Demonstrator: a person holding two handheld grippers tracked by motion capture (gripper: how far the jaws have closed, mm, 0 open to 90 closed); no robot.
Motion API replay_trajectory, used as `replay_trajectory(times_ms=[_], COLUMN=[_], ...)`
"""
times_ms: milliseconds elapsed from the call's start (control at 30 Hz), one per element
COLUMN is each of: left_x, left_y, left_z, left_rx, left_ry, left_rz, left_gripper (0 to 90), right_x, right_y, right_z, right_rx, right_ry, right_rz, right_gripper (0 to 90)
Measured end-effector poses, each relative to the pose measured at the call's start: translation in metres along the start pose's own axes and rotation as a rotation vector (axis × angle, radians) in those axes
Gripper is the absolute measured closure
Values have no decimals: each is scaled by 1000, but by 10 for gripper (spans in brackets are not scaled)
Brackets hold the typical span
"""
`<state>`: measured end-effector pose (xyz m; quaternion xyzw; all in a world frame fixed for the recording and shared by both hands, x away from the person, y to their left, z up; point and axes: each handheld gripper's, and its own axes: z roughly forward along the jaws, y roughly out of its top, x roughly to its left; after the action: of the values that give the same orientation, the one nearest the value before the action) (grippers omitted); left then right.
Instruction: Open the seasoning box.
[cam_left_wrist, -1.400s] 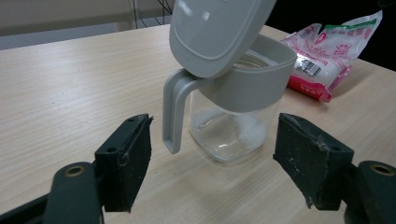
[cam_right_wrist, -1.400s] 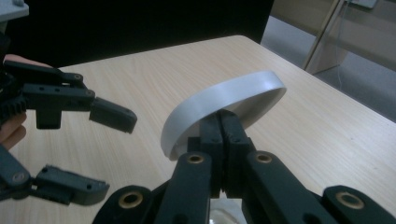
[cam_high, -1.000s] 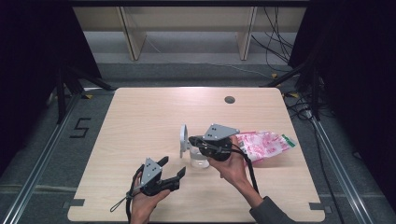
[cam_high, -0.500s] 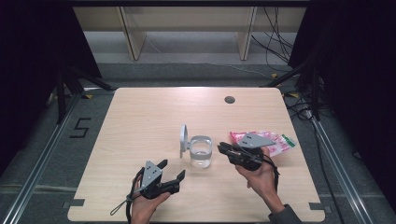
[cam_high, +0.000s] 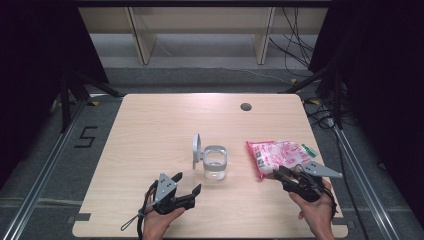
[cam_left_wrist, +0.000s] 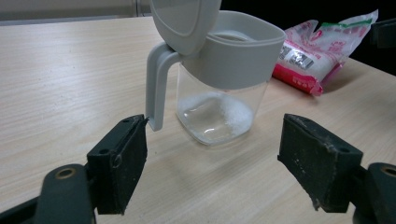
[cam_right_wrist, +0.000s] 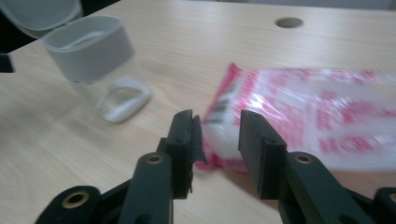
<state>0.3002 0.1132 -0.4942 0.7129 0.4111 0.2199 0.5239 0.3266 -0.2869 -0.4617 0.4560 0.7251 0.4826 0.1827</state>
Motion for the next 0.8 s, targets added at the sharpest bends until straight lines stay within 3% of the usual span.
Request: replay_trajectory(times_ms=[33, 100, 133, 167, 267, 300, 367, 400, 467, 500, 567, 600, 633, 667, 700, 767, 800], left_x=[0, -2, -2, -3, -5, -4, -4, -4, -4, -5, -5, -6, -6, -6, -9, -11, -11], left_y=[0, 0, 0, 0, 0, 0, 0, 0, 0, -1, -1, 0, 0, 0, -1, -2, -1], left_z=[0, 2, 1, 2, 3, 2, 2, 2, 2, 3, 3, 3, 4, 4, 6, 8, 7], left_rx=[0, -9, 2, -3, -10, 7, 7, 6, 5, 7, 9, 8, 6, 6, 4, 1, 14], left_ry=[0, -13, -9, -12, -19, -13, -17, -18, -17, -19, -19, -20, -19, -19, -25, -25, -28], left_rz=[0, -3, 7, 3, -1, 16, 18, 17, 15, 12, 20, 17, 14, 14, -11, -11, -1], left_gripper=[228, 228, 228, 227, 226, 226, 226, 226, 226, 226, 227, 227, 227, 227, 227, 227, 227], right_x=[0, -10, -16, -14, -20, -22, -29, -28, -33, -38, -43, -40, -44, -44, -44, -51, -48], right_y=[0, -7, -9, -11, -14, -15, -16, -17, -19, -19, -21, -21, -21, -21, -19, -19, -17], right_z=[0, -6, -6, -7, -8, -8, -9, -9, -6, -8, -5, -5, -4, -4, -1, 4, 4], right_rx=[0, 26, 12, 32, 36, 36, 55, 53, 35, 57, 37, 49, 48, 48, 47, 34, 51], right_ry=[0, -53, -70, -69, -110, -109, -152, -161, -166, -187, -179, -174, -196, -196, -186, -196, -206], right_rz=[0, 63, 47, 126, 106, 155, 134, 171, 155, 166, 193, 262, 229, 229, 275, 217, 260], right_gripper=[644, 562, 557, 545, 511, 468, 427, 415, 398, 374, 370, 366, 351, 351, 330, 317, 318])
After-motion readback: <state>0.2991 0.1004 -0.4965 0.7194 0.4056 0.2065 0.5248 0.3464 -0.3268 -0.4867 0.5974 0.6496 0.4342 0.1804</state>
